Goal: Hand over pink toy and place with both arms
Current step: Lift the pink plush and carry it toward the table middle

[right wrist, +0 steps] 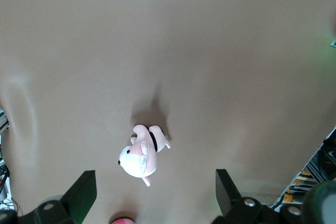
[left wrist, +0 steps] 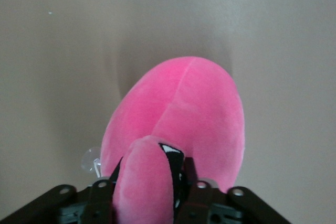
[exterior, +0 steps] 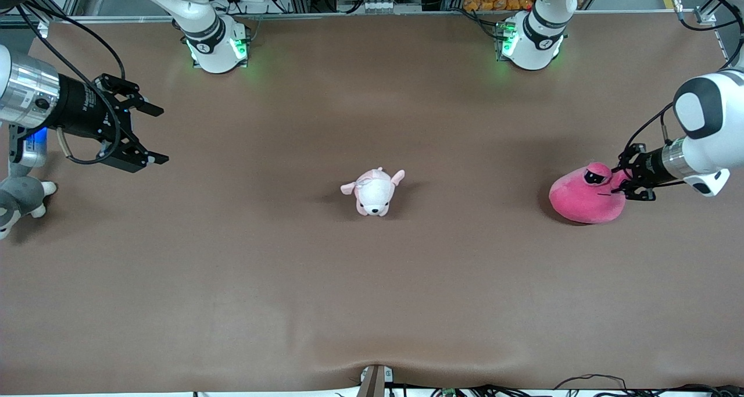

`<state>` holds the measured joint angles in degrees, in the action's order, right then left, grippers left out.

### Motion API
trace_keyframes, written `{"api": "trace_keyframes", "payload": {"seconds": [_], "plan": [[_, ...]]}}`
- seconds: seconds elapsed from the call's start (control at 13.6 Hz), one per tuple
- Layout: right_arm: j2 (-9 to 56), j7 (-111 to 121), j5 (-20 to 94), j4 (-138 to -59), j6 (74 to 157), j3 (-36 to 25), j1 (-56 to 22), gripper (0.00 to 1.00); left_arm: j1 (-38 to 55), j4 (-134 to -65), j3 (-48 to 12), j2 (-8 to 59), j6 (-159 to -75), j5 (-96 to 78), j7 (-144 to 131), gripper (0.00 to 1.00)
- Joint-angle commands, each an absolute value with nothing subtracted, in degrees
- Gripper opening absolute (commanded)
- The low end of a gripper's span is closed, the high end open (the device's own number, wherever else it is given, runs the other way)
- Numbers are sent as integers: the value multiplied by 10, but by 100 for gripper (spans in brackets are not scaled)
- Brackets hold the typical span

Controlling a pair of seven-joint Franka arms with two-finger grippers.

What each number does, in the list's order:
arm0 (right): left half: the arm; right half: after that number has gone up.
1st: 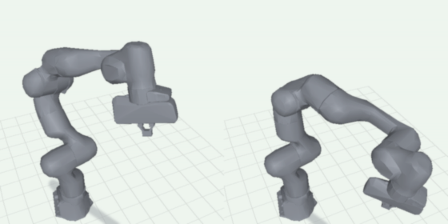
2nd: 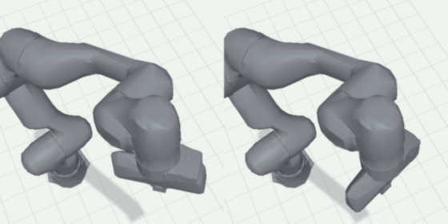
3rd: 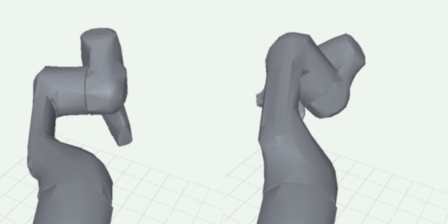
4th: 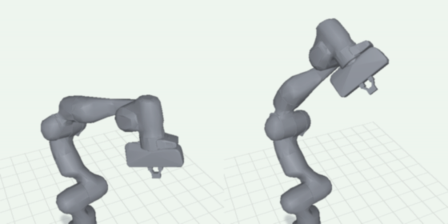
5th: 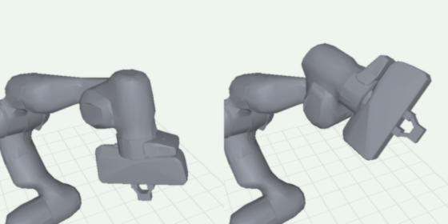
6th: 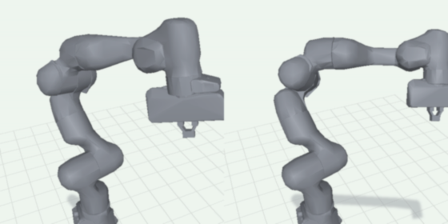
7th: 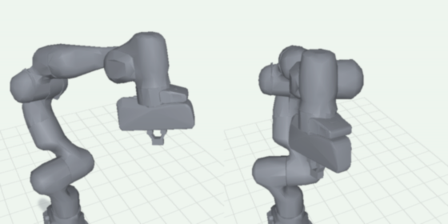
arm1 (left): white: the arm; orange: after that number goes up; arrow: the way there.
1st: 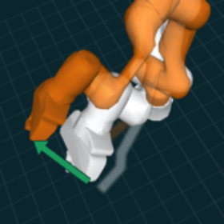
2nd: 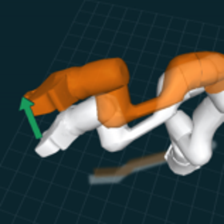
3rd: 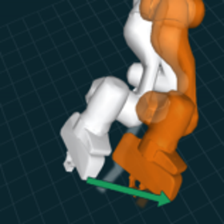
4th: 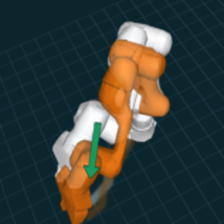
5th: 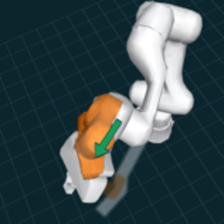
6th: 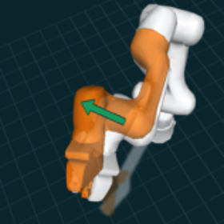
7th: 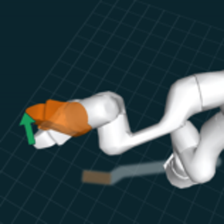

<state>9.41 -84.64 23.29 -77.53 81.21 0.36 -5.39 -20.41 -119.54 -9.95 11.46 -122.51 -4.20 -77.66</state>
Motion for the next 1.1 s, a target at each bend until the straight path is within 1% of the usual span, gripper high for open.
{"api": "trace_keyframes", "payload": {"seconds": [0.0, 0.07, 0.29, 0.44, 0.59, 0.81, 1.03], "plan": [[94, -848, 238, -773, 807, 5, -49, 100, -190, -1160, -101, 123, -1220, -46, -771, 0], [94, -848, 238, -773, 807, 5, -48, 100, -187, -1144, -102, 123, -1210, -46, -770, 0], [94, -848, 238, -773, 807, 5, -48, 100, -178, -1073, -106, 129, -1138, -46, -771, 0], [94, -848, 238, -773, 807, 5, -48, 100, -175, -1053, -116, 125, -1109, -51, -765, 0], [94, -849, 238, -773, 807, 5, -49, 100, -178, -1035, -158, 120, -1102, -57, -762, 0], [94, -849, 237, -773, 804, 5, -48, 100, -178, -987, -196, 119, -1074, -81, -762, 0], [94, -850, 237, -773, 804, 5, -49, 100, -178, -978, -221, 119, -1074, -89, -758, 0]]}}
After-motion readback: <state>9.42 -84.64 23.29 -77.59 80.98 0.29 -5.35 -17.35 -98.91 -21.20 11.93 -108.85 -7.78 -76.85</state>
